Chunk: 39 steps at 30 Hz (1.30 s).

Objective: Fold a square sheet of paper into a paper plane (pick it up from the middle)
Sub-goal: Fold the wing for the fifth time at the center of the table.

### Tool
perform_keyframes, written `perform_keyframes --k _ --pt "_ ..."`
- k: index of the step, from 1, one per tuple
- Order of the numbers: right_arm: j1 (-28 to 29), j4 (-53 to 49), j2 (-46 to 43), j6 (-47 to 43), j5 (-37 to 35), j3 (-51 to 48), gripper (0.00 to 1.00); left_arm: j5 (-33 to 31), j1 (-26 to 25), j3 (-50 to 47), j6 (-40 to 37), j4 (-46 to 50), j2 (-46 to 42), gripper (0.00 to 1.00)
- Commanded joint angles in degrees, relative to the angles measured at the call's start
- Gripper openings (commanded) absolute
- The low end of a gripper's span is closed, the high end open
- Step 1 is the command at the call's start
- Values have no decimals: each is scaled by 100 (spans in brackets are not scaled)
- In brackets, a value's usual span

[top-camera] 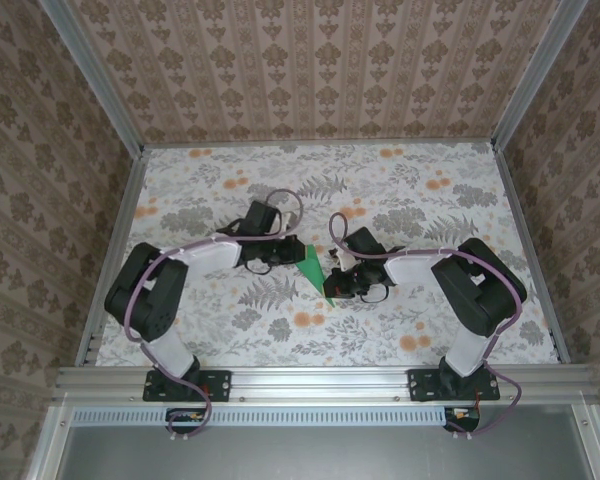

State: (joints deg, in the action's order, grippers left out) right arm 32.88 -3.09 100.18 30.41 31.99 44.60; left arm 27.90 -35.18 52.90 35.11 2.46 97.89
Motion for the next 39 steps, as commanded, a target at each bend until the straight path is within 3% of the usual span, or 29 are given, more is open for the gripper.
perform_keyframes --k 1,15,22,32,39 --pt "45 -973 337 68 -430 -374 7 134 -269 -40 446 -464 363 11" --pt "49 -1349 657 101 -593 -387 6 -593 -313 -346 421 -801 994 10" --pt "51 -1475 766 88 -650 -517 5 -610 201 -491 273 -951 1057 10" --pt "52 -1295 819 184 -580 -733 4 -1120 754 -1 109 -237 1254 10" --pt "51 -1293 747 164 -569 -742 4 -816 1281 -234 170 -618 1312 10"
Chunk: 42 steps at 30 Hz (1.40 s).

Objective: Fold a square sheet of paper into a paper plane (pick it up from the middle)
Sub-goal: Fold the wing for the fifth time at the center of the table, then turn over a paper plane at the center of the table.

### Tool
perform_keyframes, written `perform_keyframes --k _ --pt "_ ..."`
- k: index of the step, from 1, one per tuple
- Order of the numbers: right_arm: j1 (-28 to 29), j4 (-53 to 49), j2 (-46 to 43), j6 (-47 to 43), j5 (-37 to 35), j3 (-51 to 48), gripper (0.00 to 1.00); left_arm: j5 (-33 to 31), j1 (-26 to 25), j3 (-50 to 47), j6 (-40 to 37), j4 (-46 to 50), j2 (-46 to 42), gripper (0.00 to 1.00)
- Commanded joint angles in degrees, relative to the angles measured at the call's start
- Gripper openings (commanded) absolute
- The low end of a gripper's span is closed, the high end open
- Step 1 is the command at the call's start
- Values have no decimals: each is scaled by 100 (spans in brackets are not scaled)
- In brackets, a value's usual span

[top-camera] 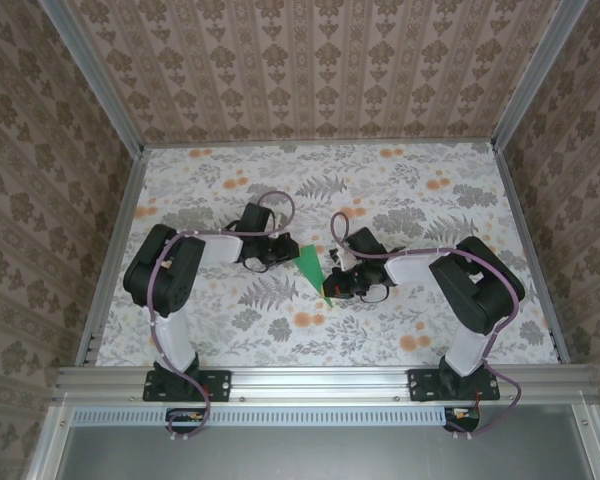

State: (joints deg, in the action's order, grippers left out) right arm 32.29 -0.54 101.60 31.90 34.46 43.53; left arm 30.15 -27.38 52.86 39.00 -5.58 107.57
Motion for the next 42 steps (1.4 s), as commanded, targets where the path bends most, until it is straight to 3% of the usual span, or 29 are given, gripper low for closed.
perform_keyframes --k 1,14,20,23,27,31,35,42 --pt "110 -1543 606 17 -810 -635 4 -1026 567 -273 -226 164 344 10" --pt "119 -1532 275 66 -734 -276 7 -1033 813 469 -630 954 241 12" --pt "128 -1432 -625 225 -727 540 31 -1371 663 693 -550 1857 -459 23" --pt "115 -1473 -1088 266 -1004 762 40 -1557 479 658 -394 2408 -827 27" --pt "47 -1956 -1499 159 -1934 880 50 -1634 164 527 21 2963 -1177 37" --pt "-54 -2017 -1822 195 -2402 710 61 -1863 -468 372 527 3111 -1475 48" --pt "-139 -2065 -2094 361 -2935 497 67 -2249 -1134 404 1150 3206 -1650 62" --pt "-367 -2113 -2156 606 -3281 150 70 -2652 -1883 937 1958 3438 -1412 71"
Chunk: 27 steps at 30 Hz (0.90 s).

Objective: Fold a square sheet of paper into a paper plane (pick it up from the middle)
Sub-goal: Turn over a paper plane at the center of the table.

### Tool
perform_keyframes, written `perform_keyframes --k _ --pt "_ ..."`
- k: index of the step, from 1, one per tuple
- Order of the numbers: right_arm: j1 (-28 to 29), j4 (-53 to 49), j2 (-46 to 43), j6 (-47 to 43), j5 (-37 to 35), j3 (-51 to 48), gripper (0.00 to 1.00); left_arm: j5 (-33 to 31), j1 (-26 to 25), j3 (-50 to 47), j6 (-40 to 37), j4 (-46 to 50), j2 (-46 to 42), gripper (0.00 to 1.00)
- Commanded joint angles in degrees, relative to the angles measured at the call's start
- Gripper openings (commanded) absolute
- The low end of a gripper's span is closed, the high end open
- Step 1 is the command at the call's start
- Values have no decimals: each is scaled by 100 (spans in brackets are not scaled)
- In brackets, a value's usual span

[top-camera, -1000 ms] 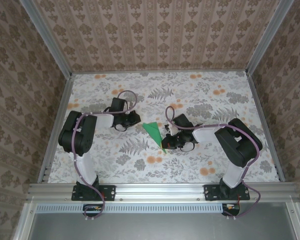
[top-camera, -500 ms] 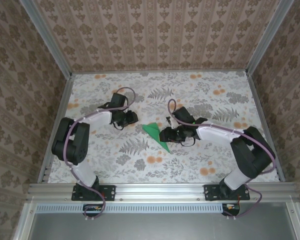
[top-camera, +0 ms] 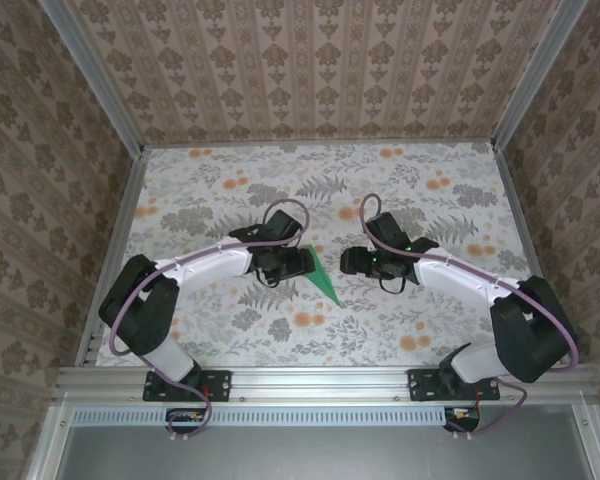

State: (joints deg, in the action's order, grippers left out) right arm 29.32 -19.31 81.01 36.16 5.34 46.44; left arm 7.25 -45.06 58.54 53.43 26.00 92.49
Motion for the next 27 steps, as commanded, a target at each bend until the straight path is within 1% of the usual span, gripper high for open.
perform_keyframes --k 1,2,4,6,11,14,19,24,27 --pt "-92 -232 -95 200 -372 -181 70 -373 -156 514 528 372 212 72" --pt "-115 -232 -272 211 -376 -216 70 -398 -192 634 535 460 329 72" --pt "-145 -231 -311 232 -383 -282 71 -428 -234 907 574 682 586 73" --pt "-182 -240 -343 242 -373 -341 71 -321 -240 1095 594 774 821 73" --pt "-233 -256 -442 266 -394 -432 70 -251 -242 1452 634 901 1232 67" --pt "-267 -299 -484 261 -414 -442 70 -281 -245 1464 659 968 1308 58" --pt "-295 -308 -438 268 -401 -462 70 -391 -242 1250 739 960 1098 43" --pt "-291 -258 -389 312 -337 -443 70 -422 -227 1074 739 940 899 25" --pt "-295 -227 -406 314 -253 -440 70 -334 -197 969 715 849 851 9"
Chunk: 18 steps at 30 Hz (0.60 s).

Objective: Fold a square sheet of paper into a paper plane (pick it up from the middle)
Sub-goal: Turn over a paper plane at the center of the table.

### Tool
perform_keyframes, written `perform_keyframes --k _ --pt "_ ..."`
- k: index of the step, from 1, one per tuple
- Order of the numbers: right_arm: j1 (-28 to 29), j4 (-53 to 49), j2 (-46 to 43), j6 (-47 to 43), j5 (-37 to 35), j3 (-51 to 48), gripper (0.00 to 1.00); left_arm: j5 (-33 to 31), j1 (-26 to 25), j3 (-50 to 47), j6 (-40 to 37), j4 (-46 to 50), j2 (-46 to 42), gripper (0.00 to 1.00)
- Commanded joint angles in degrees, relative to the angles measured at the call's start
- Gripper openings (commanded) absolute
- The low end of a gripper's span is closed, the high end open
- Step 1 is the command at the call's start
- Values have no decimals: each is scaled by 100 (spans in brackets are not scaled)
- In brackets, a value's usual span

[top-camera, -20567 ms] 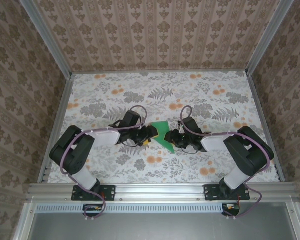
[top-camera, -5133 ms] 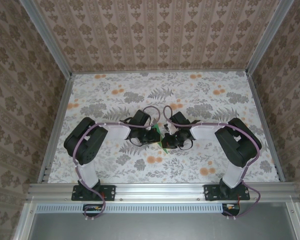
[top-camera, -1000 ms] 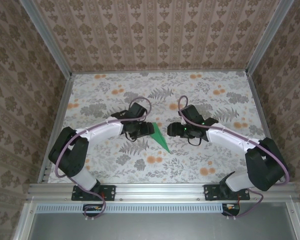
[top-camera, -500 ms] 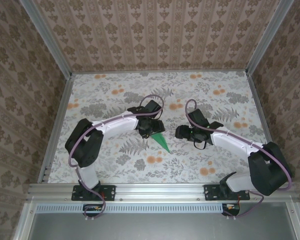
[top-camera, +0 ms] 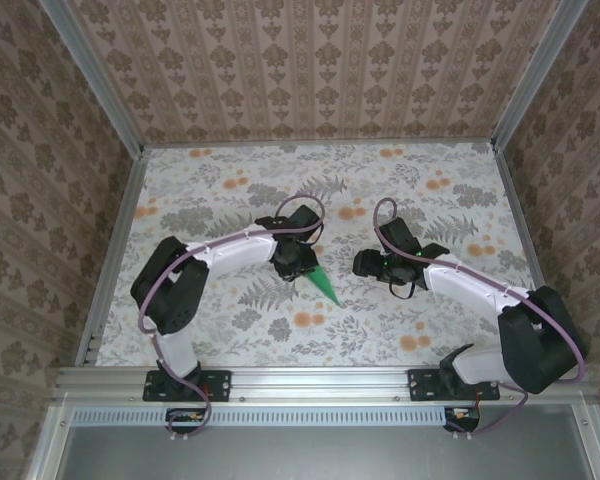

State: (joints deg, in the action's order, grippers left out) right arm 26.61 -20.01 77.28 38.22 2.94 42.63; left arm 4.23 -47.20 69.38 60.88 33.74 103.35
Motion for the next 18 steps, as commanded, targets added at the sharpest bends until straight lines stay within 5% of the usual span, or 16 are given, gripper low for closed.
perform_keyframes --k 1,10,18 --pt "-24 -119 -55 86 54 -69 71 -15 31 -138 -59 35 -261 3" --pt "-27 460 -647 -94 715 -321 75 788 57 -471 -1335 -1372 -920 0" --pt "1 1128 -638 89 1258 -527 71 1734 259 -1199 -1229 -2898 -726 0"
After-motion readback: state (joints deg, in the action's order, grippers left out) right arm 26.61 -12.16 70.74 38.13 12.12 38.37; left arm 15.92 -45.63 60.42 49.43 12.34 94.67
